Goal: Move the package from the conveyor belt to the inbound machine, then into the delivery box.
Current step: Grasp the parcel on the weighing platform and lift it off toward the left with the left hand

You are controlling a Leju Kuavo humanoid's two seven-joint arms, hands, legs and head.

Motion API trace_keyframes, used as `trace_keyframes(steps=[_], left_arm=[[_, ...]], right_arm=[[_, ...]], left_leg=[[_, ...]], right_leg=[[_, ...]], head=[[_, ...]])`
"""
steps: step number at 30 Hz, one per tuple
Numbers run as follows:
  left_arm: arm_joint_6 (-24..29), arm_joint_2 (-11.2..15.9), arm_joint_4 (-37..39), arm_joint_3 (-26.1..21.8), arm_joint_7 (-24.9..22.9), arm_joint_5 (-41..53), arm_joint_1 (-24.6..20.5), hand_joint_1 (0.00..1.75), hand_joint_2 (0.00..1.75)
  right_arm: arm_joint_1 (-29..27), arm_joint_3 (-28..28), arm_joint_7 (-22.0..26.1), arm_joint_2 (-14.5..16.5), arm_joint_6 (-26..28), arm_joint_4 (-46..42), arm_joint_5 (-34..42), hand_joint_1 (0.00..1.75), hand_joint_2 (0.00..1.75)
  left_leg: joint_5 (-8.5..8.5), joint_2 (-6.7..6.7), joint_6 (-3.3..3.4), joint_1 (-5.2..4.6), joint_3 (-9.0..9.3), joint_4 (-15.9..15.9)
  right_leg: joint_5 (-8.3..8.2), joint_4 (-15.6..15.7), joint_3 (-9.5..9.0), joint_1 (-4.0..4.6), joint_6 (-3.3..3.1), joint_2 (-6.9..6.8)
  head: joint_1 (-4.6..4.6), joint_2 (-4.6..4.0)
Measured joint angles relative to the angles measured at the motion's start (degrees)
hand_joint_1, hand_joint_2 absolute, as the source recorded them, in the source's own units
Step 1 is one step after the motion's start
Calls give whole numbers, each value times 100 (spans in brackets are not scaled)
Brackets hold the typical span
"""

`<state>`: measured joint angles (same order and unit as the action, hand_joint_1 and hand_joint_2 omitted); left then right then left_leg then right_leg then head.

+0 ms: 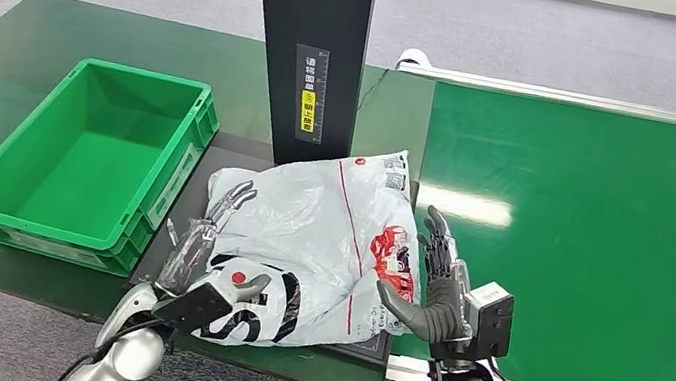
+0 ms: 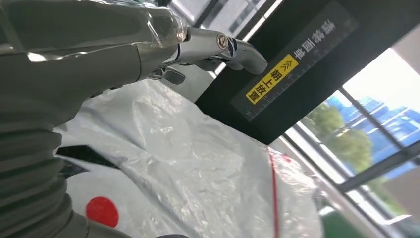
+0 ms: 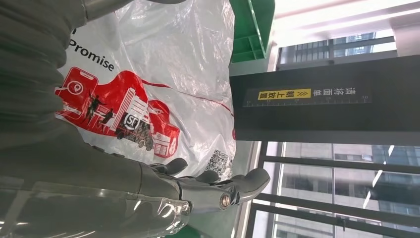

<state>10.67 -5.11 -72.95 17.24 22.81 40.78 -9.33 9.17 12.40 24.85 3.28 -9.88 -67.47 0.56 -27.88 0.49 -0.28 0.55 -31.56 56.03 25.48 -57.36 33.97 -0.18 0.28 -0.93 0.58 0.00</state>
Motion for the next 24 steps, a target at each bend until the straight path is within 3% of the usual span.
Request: trace_keyframes(steps=[2, 7, 11, 16, 17, 20, 21, 24], left_arm=[[-30, 4, 164, 151, -396, 539, -174, 0, 175], [-774, -18, 1087, 518, -1566, 1735, -698, 0, 175], [-810, -103, 1673, 607, -1747, 2039, -990, 0, 175], [-942, -162, 1844, 610, -1924, 2267, -1098, 3, 175], [-981, -171, 1849, 607, -1969, 2303, -1104, 37, 175], [-1068, -199, 1870, 587, -2075, 2385, -1110, 165, 175], [-1078, -210, 1877, 574, -2085, 2401, -1108, 175, 175], [-976, -231, 1883, 529, -2017, 2423, -1089, 175, 175]], right_arm=[[24, -3, 16, 7, 21, 8, -44, 0, 175], [75, -40, 39, 79, 63, 66, -198, 0, 175], [32, -94, -33, 155, 70, 70, -317, 0, 175], [-82, -167, -178, 194, 81, -41, -371, 0, 175], [-99, -179, -197, 199, 81, -64, -377, 0, 175], [-157, -219, -237, 222, 81, -133, -395, 0, 175], [-177, -232, -244, 228, 84, -156, -399, 0, 175], [-229, -261, -262, 232, 97, -232, -402, 0, 175]], left_leg=[[0, 0, 0, 0, 1, 0], [0, 2, 0, 0, 5, 0], [0, -7, 0, 0, 12, -1], [-3, -9, 3, -1, 32, -2], [-3, -9, 3, -1, 38, -2], [-4, -9, 4, -2, 59, -2], [-3, -9, 4, -2, 63, -2], [-2, -9, 3, -1, 66, -3]], right_leg=[[-1, 0, -1, 0, 0, 0], [-1, 0, -4, 0, 0, 1], [1, 0, -17, 0, 0, -7], [4, 1, -49, -3, 1, -9], [4, 2, -56, -4, 1, -8], [4, 2, -77, -5, 2, -8], [4, 2, -82, -5, 2, -8], [2, 2, -85, -5, 0, -8]], head=[[1, 0], [1, 0], [1, 0], [0, 0], [1, 0], [1, 0], [0, 0], [0, 0]])
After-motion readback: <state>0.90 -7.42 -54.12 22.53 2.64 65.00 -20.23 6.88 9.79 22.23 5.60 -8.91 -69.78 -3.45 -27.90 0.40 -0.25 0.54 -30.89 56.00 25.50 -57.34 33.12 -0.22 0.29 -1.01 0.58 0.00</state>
